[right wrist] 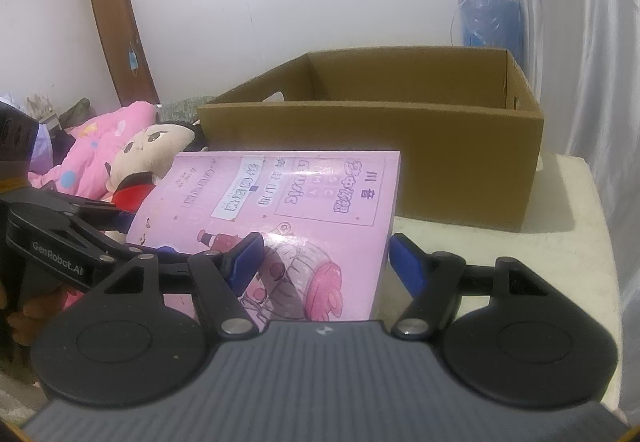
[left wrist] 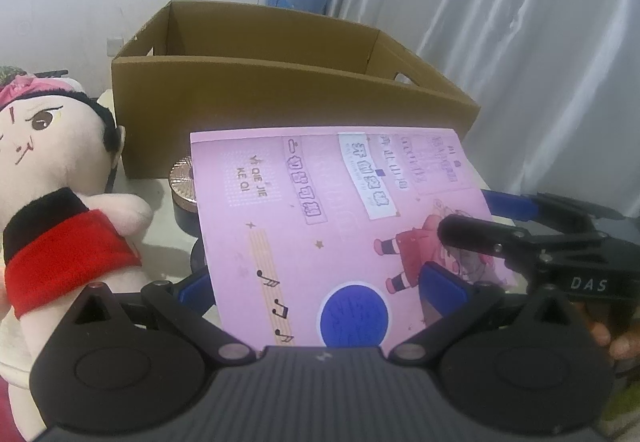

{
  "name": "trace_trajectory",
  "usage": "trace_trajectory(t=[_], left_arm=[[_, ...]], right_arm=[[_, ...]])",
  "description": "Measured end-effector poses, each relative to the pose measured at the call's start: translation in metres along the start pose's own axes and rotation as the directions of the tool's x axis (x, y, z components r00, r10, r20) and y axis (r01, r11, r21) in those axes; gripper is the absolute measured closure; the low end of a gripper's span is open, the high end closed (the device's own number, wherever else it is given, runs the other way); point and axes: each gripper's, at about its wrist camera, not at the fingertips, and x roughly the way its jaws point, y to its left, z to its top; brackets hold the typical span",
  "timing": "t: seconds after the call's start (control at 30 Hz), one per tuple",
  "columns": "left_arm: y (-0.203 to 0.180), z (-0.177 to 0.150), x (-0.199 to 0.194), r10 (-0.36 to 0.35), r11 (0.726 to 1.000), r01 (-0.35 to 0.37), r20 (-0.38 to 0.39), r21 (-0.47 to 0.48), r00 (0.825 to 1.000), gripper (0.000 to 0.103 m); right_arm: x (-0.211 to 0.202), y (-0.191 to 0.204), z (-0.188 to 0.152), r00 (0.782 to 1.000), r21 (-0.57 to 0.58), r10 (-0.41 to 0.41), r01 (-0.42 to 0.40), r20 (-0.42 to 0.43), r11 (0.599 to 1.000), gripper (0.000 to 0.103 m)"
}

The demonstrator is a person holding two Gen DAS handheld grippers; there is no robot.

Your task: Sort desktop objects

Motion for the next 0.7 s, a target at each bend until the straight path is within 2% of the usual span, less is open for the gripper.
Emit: trace_trajectory(t=[0.4,0.7], left_arm=[[0.002,0.006,-0.01,0.007,1.0,-0.007,0.046,-0.007,0.999,0.0],[-0.001,0.017,-0.014,-0.006,1.0,0.006,0.082,0.0,0.997,0.0]], right_arm=[[-0.003,0.001,0.011,1.0,0.028,0.015,-0.015,0.0,0.999,0.033],[-0.011,0.005,0.023,0.999,0.018,0.003,-0.003,0.033,1.0,0.033]])
